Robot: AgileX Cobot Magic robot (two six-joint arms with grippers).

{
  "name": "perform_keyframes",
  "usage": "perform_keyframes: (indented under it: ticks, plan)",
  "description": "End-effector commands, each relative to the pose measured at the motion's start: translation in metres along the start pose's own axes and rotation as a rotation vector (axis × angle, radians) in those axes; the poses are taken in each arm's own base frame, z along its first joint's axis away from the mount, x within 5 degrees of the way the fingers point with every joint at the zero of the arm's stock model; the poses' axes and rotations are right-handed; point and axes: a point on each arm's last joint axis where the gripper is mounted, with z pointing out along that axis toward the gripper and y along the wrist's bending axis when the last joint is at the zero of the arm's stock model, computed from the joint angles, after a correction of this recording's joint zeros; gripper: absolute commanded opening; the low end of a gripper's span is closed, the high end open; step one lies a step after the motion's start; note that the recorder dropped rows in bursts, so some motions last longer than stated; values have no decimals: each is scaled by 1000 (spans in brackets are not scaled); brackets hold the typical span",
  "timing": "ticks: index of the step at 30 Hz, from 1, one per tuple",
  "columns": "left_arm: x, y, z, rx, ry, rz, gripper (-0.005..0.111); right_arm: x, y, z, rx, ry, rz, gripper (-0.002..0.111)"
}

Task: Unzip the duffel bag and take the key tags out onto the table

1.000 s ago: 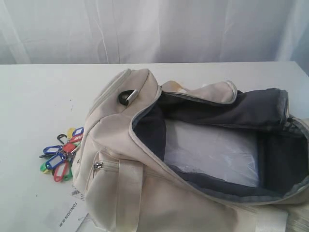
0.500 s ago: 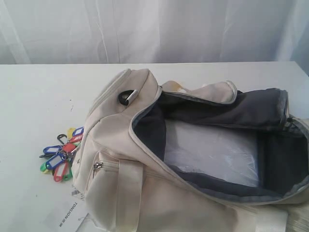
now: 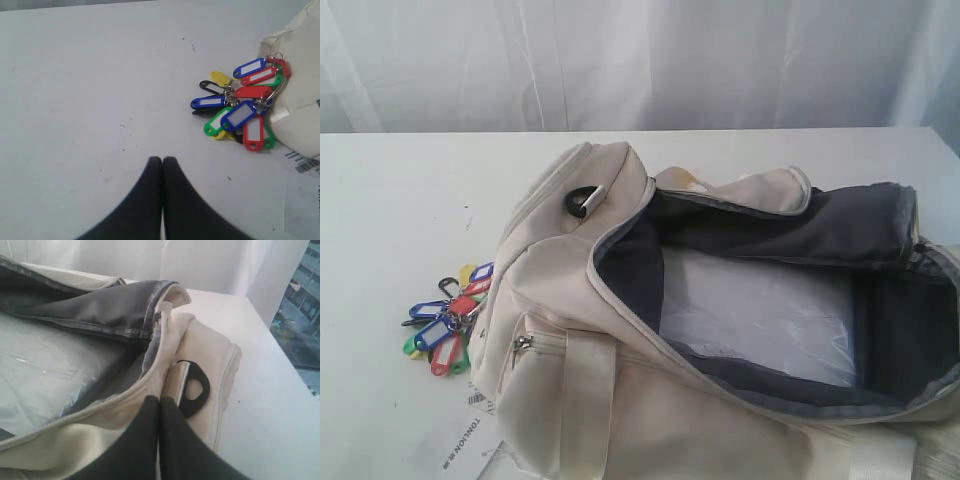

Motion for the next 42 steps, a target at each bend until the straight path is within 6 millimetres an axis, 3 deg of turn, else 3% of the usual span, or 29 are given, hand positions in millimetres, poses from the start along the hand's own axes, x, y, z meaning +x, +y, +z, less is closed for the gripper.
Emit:
perform_keyframes:
  ticks: [1,15,22,25,34,42]
  plan:
    - [0,0,0,-4,-5,-2,0,0,0,0,1,-18,185,0]
    - [0,0,0,-4,-5,-2,0,2,0,0,4,6,198,0]
    - [0,0,0,-4,-5,-2,0,1,0,0,4,2,48,0]
    - [0,0,0,-4,-5,-2,0,1,0,0,0,2,176,0]
    - [0,0,0,-4,-5,-2,0,1,4,0,-44,5,326,0]
    - [0,0,0,-4,-5,-2,0,0,3,0,-30,-15,168,0]
